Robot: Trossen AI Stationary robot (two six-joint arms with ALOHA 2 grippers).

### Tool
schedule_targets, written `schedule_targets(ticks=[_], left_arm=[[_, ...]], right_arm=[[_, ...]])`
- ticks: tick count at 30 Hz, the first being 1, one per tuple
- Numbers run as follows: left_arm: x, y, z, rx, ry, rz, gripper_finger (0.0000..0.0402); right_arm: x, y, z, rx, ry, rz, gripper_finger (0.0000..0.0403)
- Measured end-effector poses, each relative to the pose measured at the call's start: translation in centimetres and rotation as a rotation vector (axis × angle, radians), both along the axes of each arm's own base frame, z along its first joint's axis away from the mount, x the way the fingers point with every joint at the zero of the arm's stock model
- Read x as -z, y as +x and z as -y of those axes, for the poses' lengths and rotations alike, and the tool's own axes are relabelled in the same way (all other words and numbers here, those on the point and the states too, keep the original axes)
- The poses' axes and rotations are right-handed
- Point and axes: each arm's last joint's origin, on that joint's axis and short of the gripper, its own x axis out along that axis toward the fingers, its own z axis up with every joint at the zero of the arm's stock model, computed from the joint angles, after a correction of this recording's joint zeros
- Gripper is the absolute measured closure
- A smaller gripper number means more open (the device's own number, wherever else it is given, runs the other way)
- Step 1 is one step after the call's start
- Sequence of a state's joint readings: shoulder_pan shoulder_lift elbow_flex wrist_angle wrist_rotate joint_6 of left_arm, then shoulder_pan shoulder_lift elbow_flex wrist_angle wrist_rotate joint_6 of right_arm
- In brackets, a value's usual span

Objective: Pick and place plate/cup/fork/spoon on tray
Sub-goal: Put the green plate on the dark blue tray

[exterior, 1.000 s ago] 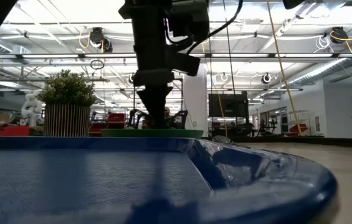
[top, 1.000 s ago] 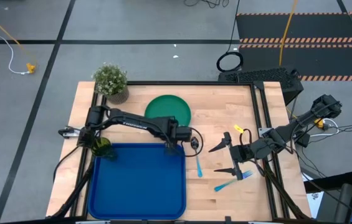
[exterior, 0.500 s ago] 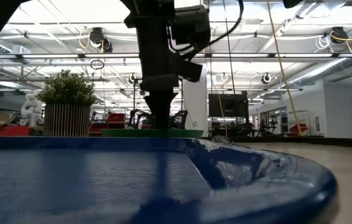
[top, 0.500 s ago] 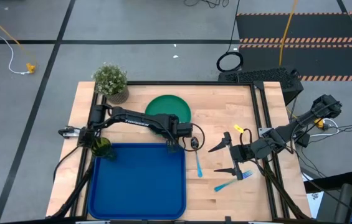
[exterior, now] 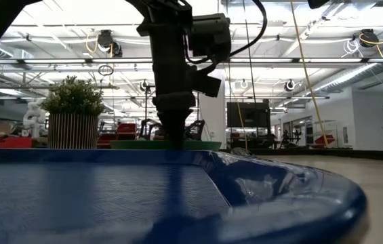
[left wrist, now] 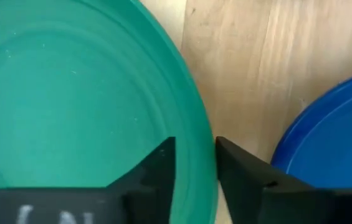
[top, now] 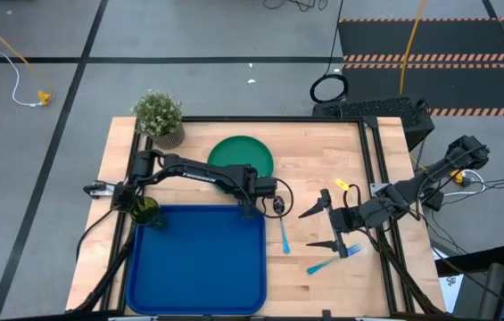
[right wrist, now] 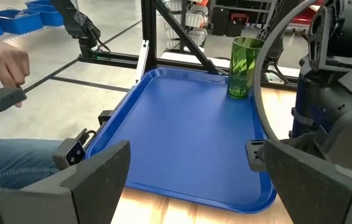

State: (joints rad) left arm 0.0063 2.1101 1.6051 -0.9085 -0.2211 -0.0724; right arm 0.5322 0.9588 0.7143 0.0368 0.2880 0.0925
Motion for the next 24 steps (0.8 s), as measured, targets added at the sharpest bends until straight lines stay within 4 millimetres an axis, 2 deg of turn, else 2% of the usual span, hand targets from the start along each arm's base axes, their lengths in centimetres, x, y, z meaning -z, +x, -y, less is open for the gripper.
schedule_targets(ticks=[7, 15, 24], left_arm=[[0.0, -0.1, -0.5, -0.008, 0.005, -0.007, 0.0389], [-0.4, -0.5, -0.1, -0.009, 0.002, -0.032, 0.0389], [-4.4, -2.7, 3.6, 0.004, -0.014, -0.028, 0.0391]], right_arm=[[0.0, 0.0, 0.0, 0.0, 0.003, 0.003, 0.0046], [-0.1, 0.0, 0.0, 0.0, 0.01, 0.01, 0.0046], [-0.2, 0.0, 0.0, -0.001, 0.01, 0.017, 0.0046]])
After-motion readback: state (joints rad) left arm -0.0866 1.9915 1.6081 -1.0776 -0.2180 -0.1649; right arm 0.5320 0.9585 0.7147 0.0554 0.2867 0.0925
